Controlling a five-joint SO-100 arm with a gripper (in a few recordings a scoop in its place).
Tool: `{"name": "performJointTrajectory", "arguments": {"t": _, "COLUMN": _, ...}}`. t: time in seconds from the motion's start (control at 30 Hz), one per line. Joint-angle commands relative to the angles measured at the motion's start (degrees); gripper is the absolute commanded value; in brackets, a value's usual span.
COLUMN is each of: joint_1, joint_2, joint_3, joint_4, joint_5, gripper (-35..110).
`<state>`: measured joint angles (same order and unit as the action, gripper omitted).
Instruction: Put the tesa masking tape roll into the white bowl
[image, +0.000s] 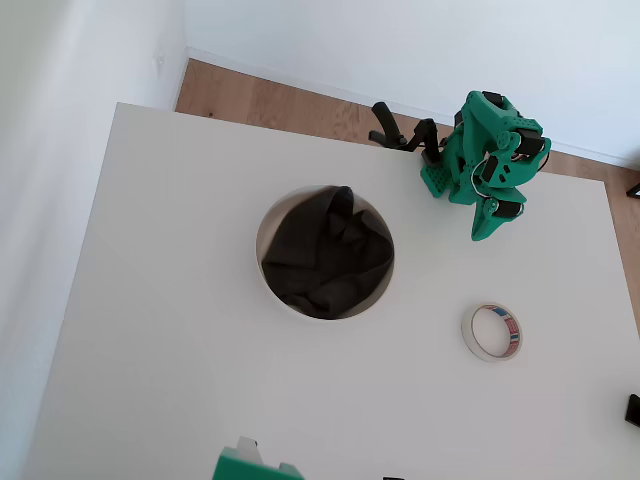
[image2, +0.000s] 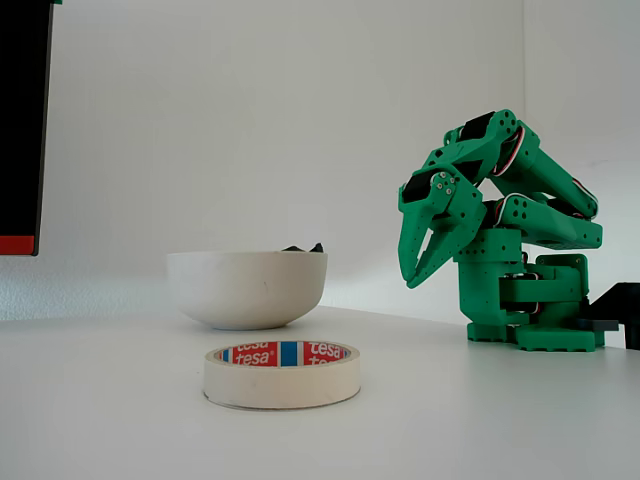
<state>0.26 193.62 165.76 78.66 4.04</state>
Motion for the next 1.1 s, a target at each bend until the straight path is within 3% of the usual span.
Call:
{"name": "performJointTrajectory", "arguments": {"t": 0.0, "joint_1": -0.26, "joint_2": 0.70, "joint_3": 0.09, "joint_4": 1.14, "joint_5": 0.26, "gripper": -8}}
{"name": "performJointTrajectory", "arguments": {"t": 0.4, "joint_1": -0.26, "joint_2": 0.70, "joint_3": 0.09, "joint_4": 1.14, "joint_5": 0.18, "gripper": -3}}
{"name": "performJointTrajectory", "arguments": {"t": 0.77, "joint_1": -0.18, "joint_2": 0.70, "joint_3": 0.00, "joint_4": 1.05, "joint_5": 0.53, "gripper": -8}}
{"name": "performJointTrajectory", "arguments": {"t": 0.93, "joint_1": 4.48, "joint_2": 0.44, "joint_3": -3.16, "joint_4": -3.08, "joint_5": -0.88, "gripper": -8}}
{"name": "performJointTrajectory", "arguments": {"t": 1.07, "joint_1": 3.69, "joint_2": -16.00, "joint_3": -12.39, "joint_4": -9.23, "joint_5": -0.26, "gripper": -8}}
